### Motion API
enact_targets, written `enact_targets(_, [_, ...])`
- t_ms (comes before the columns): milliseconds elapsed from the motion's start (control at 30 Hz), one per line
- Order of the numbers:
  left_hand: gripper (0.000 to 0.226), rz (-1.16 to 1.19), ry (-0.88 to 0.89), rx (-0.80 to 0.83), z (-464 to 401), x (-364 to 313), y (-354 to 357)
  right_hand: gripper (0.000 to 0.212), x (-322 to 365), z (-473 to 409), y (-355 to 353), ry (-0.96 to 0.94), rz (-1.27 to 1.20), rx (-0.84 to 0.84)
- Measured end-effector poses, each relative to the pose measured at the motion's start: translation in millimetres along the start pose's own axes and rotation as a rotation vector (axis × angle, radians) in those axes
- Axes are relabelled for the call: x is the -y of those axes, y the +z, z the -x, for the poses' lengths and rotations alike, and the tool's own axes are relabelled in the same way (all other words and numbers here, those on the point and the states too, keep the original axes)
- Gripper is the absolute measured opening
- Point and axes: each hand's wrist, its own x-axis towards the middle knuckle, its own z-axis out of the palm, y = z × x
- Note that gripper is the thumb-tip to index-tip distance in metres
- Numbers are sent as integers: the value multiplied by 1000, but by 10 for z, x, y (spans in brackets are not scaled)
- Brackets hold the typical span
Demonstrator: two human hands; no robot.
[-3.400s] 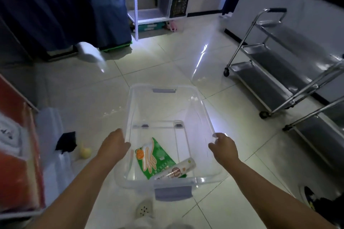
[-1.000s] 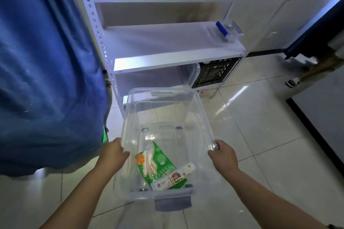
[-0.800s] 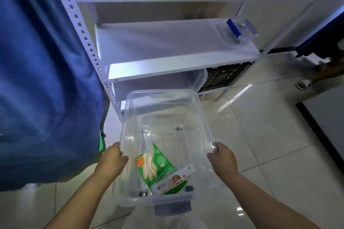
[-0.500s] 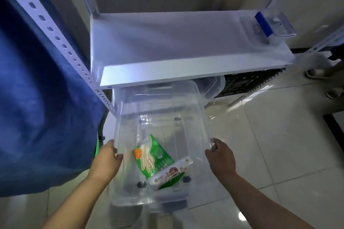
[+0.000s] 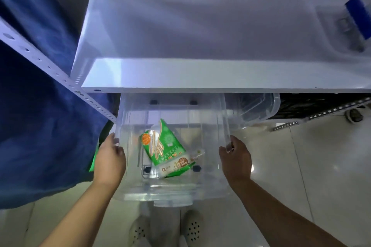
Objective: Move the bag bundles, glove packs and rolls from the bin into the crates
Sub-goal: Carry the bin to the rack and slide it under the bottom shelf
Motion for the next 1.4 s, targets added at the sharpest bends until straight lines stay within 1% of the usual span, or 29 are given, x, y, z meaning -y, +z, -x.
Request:
enact_targets(67, [39, 32, 13, -33, -92, -18, 102, 13, -21, -166, 81, -31, -20, -10])
enact_targets(233, [37, 67, 32, -78, -313, -90, 279, 15, -46, -504, 223, -115, -20, -51])
enact_targets(333, [39, 75, 13, -82, -408, -109, 348, 25, -52, -629, 298, -105, -47, -61])
enact_targets(467, [37, 87, 23, -105, -441, -125, 368, 35, -45, -691, 316, -130, -29, -55])
enact_targets(533, [36, 76, 20, -84, -420, -126, 344, 42, -53, -679, 265, -128, 6, -50])
enact_targets(567, [35, 69, 6, -69, -401, -124, 330, 40, -69, -670, 215, -130, 21, -83])
enact_targets(600, [34, 62, -9, -56, -371, -123, 312, 35, -84, -663, 146, -127, 14, -145])
enact_targets(667, [34, 38, -34, -27, -283, -120, 277, 24, -102, -666, -31, -71, -73, -310])
enact_targets(733, [38, 6, -81, 6, -171, -105, 238, 26, -115, -722, -209, 10, -199, -465])
enact_targets(800, [38, -25, -132, 34, -63, -60, 214, 33, -89, -842, -354, 58, -268, -550])
enact_targets(833, [35, -41, -152, 48, -12, -20, 210, 35, -72, -921, -408, 71, -259, -548])
enact_targets(900, [25, -47, -176, 72, 67, 62, 215, 35, -25, -1081, -485, 94, -239, -473])
enact_targets(967, [19, 39, -223, 78, 112, 127, 241, 37, 14, -1177, -516, 138, -316, -381])
enact_targets(1033, [14, 143, -283, 62, 124, 171, 265, 31, 14, -1199, -522, 164, -417, -336])
enact_targets(1100, [8, 174, -307, 55, 113, 221, 290, 19, 53, -1154, -528, 150, -488, -295])
enact_targets(1200, [8, 207, -328, 64, 103, 288, 328, 9, 182, -1038, -551, 147, -602, -198])
enact_targets(1267, [8, 239, -336, 70, 96, 316, 335, 5, 265, -934, -540, 185, -680, -109])
enact_targets(1333, [7, 282, -358, 80, 87, 322, 328, 10, 315, -806, -500, 223, -697, -59])
enact_targets(1400, [7, 325, -370, 89, 73, 340, 324, 9, 349, -653, -442, 219, -669, -51])
